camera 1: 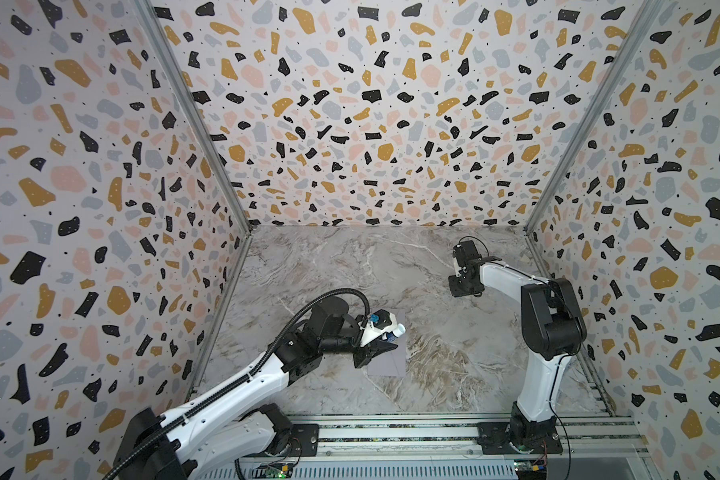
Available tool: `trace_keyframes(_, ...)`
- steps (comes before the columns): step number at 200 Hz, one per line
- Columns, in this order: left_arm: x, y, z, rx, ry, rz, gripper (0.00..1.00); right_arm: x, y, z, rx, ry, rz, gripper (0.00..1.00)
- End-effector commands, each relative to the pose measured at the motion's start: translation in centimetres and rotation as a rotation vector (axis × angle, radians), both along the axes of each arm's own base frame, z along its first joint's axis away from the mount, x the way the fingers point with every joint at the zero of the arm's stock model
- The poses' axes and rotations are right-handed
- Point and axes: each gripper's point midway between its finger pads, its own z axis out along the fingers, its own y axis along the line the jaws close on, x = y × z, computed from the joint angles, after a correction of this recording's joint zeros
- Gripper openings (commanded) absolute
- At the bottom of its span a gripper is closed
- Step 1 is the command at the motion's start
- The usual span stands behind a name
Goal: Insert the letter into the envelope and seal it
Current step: 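Lower the right gripper and close it on the dark-blue cap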
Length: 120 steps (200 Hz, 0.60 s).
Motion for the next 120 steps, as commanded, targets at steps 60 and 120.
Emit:
trace_keyframes(60,0.17,-0.15,0.57,-0.018,-0.024,-0.009,0.05,1.22,-0.08,1.22,0.028,-0.029,-0.007,0.34)
trace_keyframes(120,0.14,-0.18,0.47,-0.016,-0.02,-0.011,0.05,1.11,-0.01,0.83,0.034,-0.017,-0.005,0.27)
